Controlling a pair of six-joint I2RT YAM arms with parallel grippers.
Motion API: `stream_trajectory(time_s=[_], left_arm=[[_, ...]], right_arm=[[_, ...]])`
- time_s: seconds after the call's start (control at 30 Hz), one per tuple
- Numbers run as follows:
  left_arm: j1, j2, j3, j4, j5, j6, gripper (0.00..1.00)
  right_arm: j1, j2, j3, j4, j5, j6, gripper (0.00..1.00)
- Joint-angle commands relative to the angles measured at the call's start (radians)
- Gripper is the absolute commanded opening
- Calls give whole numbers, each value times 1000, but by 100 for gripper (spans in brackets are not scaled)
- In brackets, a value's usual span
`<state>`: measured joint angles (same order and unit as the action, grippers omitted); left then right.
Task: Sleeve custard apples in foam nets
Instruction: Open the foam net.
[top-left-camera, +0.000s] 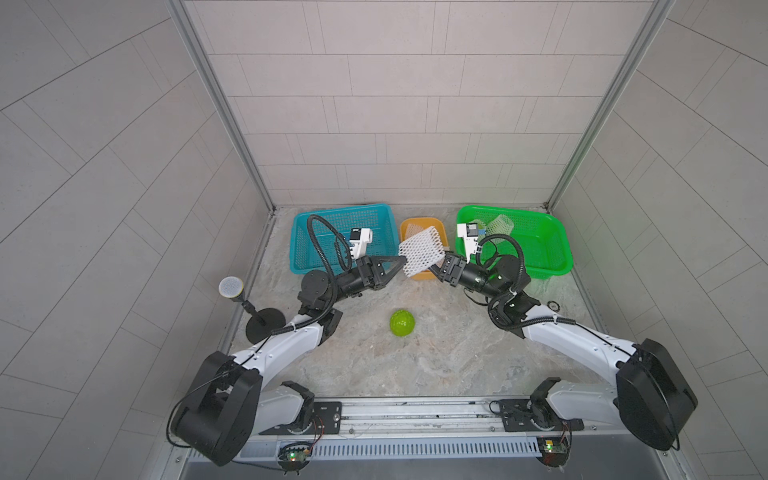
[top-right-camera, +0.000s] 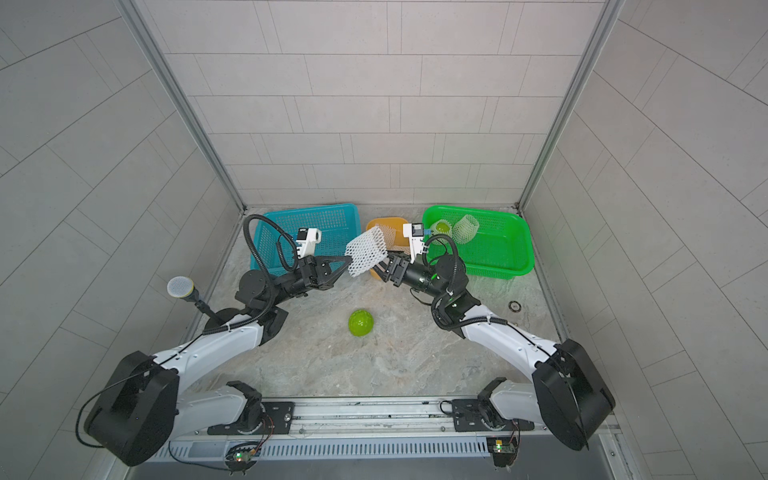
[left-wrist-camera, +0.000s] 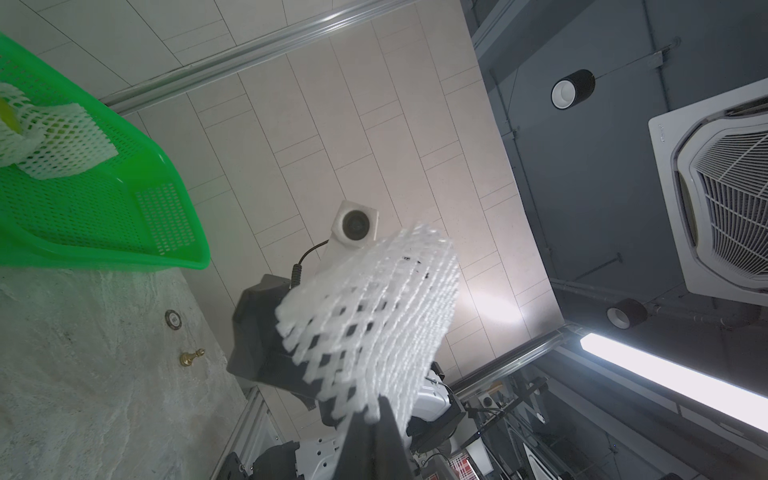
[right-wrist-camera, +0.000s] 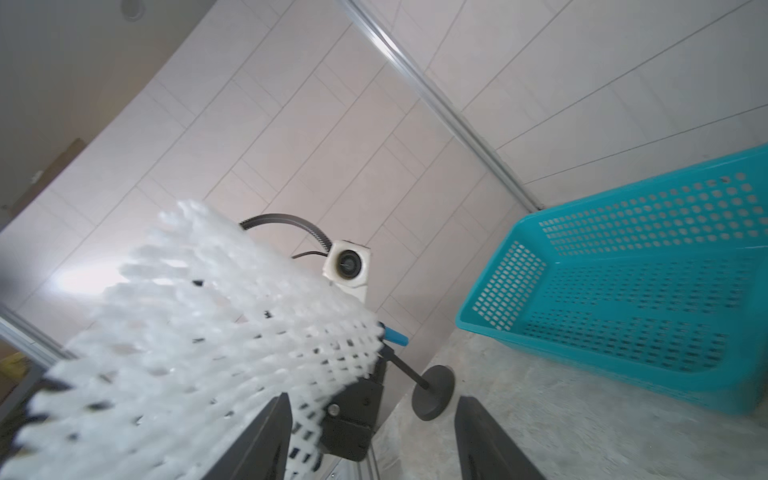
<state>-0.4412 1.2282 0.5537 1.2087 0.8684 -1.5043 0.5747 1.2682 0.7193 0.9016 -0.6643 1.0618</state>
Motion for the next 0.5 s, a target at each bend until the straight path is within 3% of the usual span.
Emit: stream_trajectory(time_s=[0.0, 0.23, 0.47], left_arm=[[-5, 1, -12, 87, 16, 7, 0], [-4, 11, 3, 98, 27, 3, 0], [4, -7, -18, 98, 9, 12, 0]], right_arm=[[27, 30, 34, 143, -91, 89, 69], [51, 61, 48, 156, -130, 92, 70], [38, 36, 36, 170, -142, 108, 63]])
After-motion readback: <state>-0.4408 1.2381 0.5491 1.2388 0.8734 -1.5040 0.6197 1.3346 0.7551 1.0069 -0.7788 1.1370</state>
